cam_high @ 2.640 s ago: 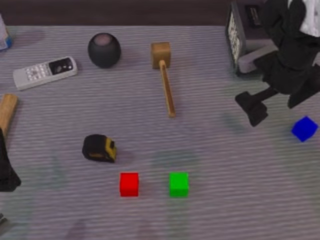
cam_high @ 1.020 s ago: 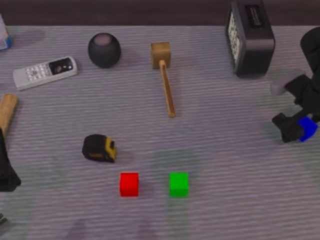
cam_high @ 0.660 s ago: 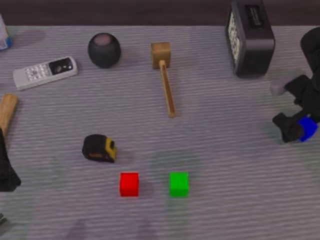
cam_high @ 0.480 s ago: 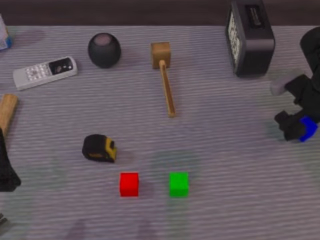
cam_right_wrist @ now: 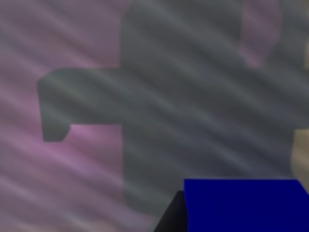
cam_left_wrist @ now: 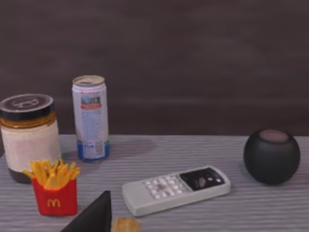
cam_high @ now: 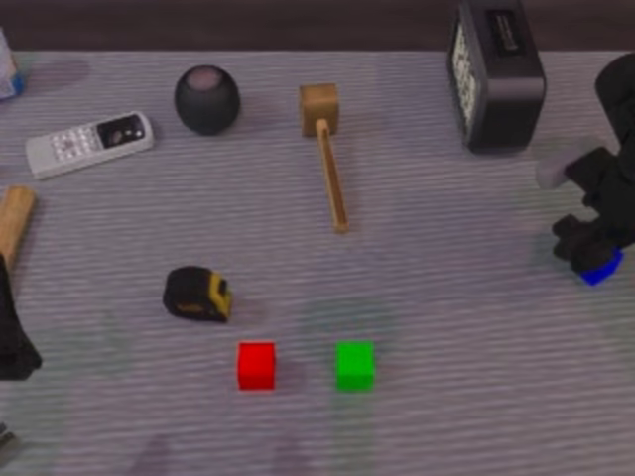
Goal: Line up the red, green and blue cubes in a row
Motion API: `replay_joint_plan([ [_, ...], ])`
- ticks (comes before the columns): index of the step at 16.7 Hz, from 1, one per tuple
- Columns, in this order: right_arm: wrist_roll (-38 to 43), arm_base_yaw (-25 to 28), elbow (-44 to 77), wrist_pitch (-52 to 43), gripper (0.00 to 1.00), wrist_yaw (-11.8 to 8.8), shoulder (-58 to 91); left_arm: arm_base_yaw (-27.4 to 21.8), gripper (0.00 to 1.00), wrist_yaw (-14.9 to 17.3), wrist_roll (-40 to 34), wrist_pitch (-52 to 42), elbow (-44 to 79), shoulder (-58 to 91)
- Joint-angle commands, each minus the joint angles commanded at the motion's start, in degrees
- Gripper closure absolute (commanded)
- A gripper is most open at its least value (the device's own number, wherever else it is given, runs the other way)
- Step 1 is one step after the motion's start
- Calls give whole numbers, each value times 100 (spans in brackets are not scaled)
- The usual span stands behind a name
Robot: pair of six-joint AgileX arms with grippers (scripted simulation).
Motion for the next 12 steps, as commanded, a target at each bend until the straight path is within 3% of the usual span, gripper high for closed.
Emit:
replay_joint_plan([
  [5,62,32,134,-236,100,-93,-283,0,0,0,0,0,0,0],
  [12,64,67,810,-1467,100,-101,-821,0,0,0,0,0,0,0],
])
